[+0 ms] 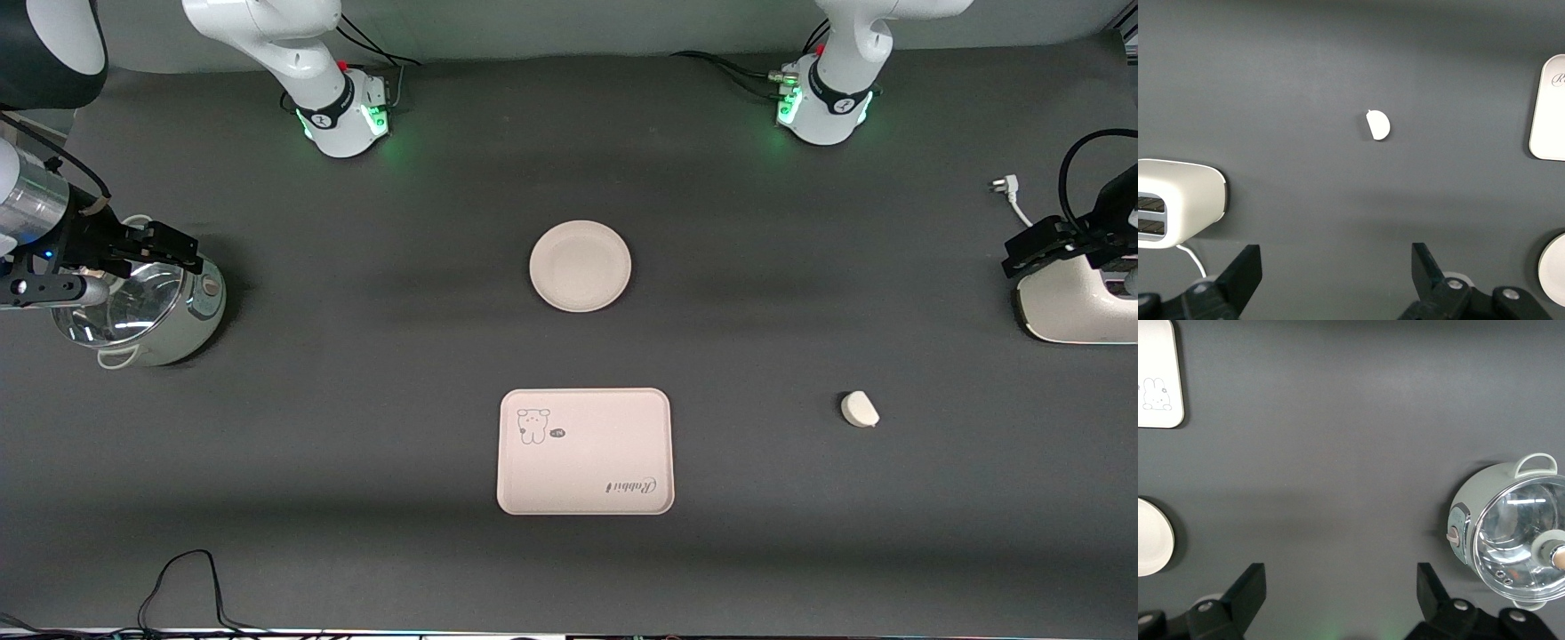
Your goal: Place bun in plate and plate on tray
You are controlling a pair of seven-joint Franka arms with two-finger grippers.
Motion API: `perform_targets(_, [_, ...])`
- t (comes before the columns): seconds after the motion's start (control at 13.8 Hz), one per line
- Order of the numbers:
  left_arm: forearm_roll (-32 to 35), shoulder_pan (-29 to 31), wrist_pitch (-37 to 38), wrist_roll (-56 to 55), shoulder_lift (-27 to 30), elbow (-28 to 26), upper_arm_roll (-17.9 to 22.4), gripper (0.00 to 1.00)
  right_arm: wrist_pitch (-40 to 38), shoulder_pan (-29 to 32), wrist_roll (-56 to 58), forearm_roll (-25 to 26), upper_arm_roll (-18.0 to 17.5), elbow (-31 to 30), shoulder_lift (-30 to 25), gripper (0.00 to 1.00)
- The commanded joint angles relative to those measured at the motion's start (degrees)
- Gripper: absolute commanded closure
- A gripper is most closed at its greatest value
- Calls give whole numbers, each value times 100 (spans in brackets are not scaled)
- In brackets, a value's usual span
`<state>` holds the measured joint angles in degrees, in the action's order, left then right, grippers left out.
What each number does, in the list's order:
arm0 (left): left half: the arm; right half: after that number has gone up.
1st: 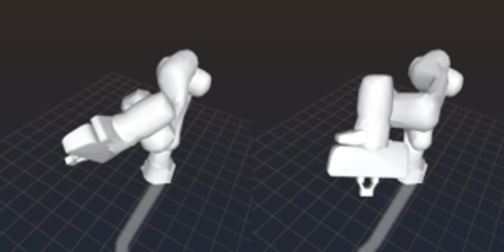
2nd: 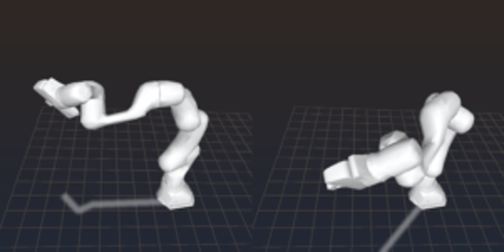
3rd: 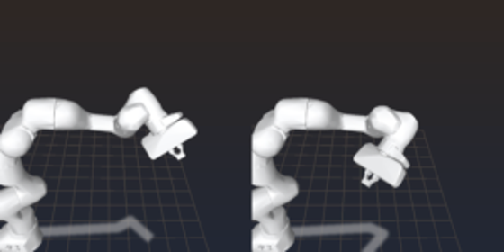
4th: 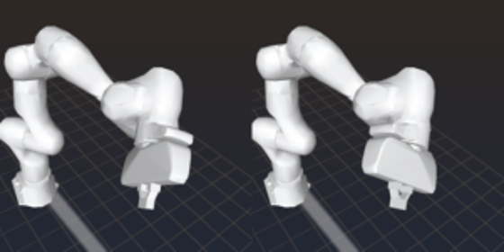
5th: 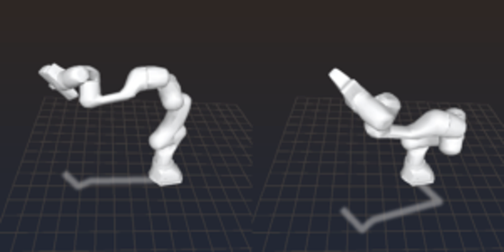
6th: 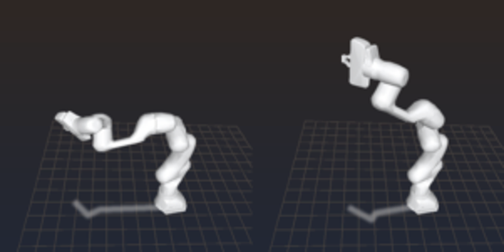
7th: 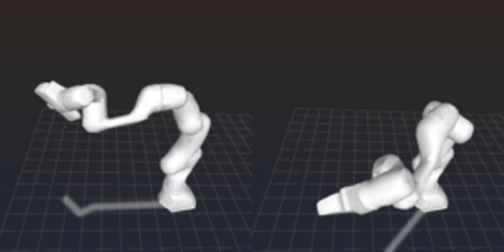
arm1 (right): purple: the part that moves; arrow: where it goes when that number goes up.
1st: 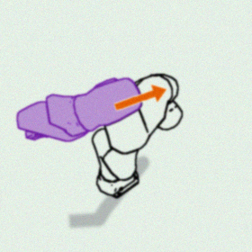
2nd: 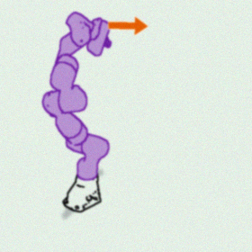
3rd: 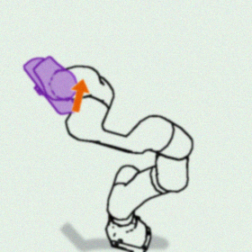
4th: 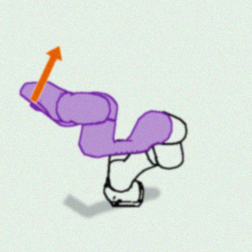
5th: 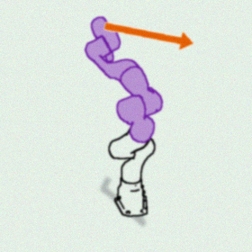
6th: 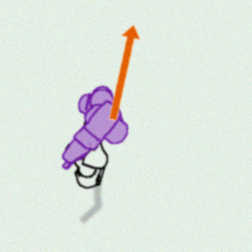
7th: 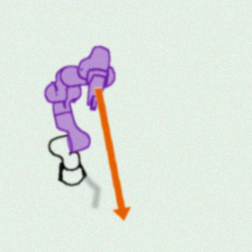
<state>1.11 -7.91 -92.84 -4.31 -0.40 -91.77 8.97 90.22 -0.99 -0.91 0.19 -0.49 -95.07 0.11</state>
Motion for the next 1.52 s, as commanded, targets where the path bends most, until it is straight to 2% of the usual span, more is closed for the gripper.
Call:
perform_targets(0.0, [-14, 0, 91, 71, -47, 203, 8, 0, -101, 46, 127, -28, -22, 59, -28, 0])
perform_targets(0.15, [-5, -17, 117, 53, -213, 544, 8, 0, -127, 81, 109, -28, -48, 59, -46, 0])
perform_targets(0.36, [30, -17, 608, 44, -643, 1300, 8, 0, -224, 257, 48, -28, -311, 68, -107, 0])
perform_targets(0.51, [-5, -35, 715, 27, -916, 1583, 8, 0, -224, 257, 65, -28, -312, 50, -107, 2])
perform_targets(0.65, [-23, -78, 636, 18, -1276, 1819, -18, 0, -215, 239, 126, -28, -303, 59, -107, 20])
perform_targets(0.73, [-23, -79, 627, 1, -1522, 2003, -18, 0, -215, 231, 135, -28, -303, 59, -107, 25])
perform_targets(0.87, [-23, -140, 583, -17, -1961, 2154, -27, 0, -224, 204, 127, -28, -303, 50, -107, 26])
perform_targets(0.94, [-49, -149, 409, -17, -2164, 2120, -36, 0, -233, 204, 100, -28, -294, 50, -107, 11])
perform_targets(1.09, [-49, -175, -135, -26, -2367, 1849, -71, 0, -294, 204, 83, -28, -303, 59, -107, 0])
perform_targets(1.31, [-84, -219, -777, -35, -2604, 1278, -80, 0, -303, 186, 48, -28, -303, 42, -107, 0])
perform_targets(1.38, [-293, -167, -1789, -17, -3266, 728, -80, 0, -225, 117, 39, -28, -303, 33, -29, 0])
perform_targets(1.45, [-304, -158, -2034, -26, -3508, 713, -80, 0, -215, 107, 13, -37, -303, 33, -19, 0])
